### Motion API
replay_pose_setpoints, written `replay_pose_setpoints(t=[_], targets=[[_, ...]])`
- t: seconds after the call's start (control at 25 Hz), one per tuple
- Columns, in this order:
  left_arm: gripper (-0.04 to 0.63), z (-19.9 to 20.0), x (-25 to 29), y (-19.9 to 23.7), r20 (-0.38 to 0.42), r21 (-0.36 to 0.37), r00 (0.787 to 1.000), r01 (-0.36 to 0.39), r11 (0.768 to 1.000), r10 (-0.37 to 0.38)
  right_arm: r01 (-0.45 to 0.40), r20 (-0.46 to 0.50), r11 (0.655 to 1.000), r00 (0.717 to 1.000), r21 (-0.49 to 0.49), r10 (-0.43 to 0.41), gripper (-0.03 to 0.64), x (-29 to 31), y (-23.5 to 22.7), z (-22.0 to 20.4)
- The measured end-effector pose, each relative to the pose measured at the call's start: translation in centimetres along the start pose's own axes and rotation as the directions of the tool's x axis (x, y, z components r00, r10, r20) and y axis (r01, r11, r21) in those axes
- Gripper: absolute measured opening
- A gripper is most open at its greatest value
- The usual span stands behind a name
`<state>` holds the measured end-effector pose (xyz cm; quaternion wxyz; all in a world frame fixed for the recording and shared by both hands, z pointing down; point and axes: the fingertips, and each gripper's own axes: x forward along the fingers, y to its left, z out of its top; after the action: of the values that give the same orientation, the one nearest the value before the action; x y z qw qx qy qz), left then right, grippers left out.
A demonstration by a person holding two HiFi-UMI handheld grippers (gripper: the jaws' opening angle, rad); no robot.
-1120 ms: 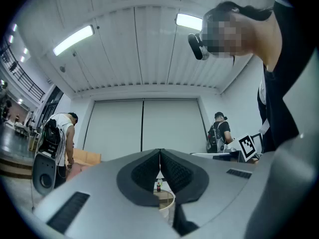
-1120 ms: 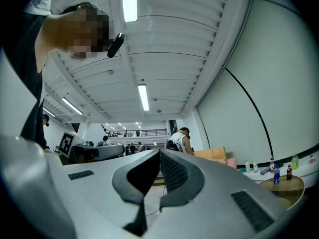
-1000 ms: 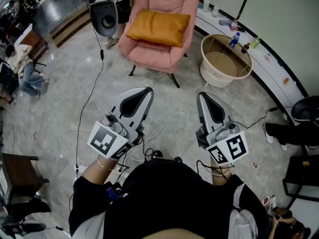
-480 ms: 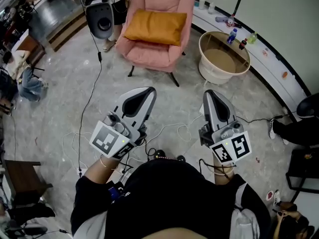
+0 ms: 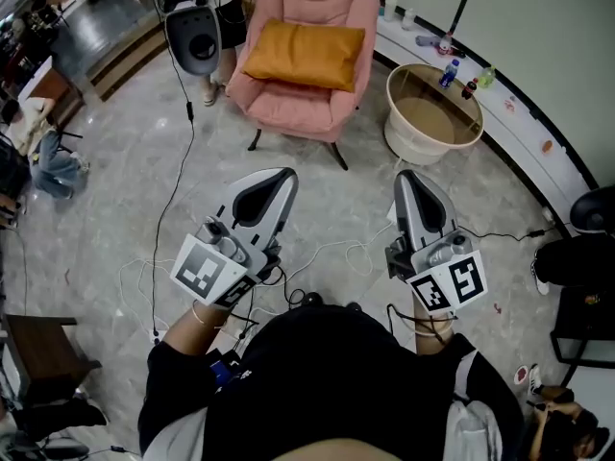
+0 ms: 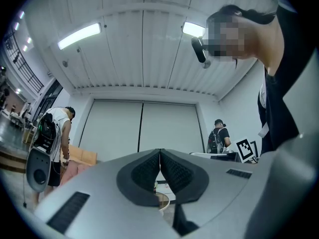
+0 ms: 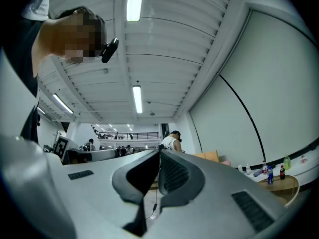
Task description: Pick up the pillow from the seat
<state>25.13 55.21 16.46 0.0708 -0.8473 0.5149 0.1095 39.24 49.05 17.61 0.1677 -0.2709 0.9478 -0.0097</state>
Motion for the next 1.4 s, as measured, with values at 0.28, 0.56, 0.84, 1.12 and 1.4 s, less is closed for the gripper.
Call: replay_pose_setpoints(t=[0.28, 0.56, 0.84, 1.12, 1.4], targets=[[0.011, 0.3, -2.3, 2.8, 0.027, -0.013, 1.000, 0.005, 1.000, -0.004, 0.004, 0.005, 1.000, 1.000, -0.024, -0.004, 0.023, 1.7, 2.5, -0.8], [0.011, -0.1, -1.6, 3.2, 0.025, -0.032, 0.999, 0.030, 0.999, -0.029, 0.029, -0.013, 0.999, 0.999, -0.027, -0.030, 0.023, 2.0, 2.0, -1.0], [0.011, -0.6, 1.2, 4.0, 0.015, -0.036, 0.999, 0.030, 0.999, -0.029, 0.033, -0.011, 0.999, 0.999, -0.030, -0.034, 0.023, 3.2, -0.8, -0.7], [0.011, -2.2, 2.1, 4.8, -0.046, 0.029, 0.999, 0.008, 1.000, -0.007, 0.002, -0.064, 0.998, 0.998, -0.066, -0.006, 0.022, 4.3, -1.3, -2.0], [0.011, -5.4, 5.7, 5.1, -0.160, 0.153, 0.987, 0.001, 0.988, 0.024, -0.010, -0.073, 0.999, 0.997, -0.043, 0.007, 0.023, 5.1, -5.0, -2.7]])
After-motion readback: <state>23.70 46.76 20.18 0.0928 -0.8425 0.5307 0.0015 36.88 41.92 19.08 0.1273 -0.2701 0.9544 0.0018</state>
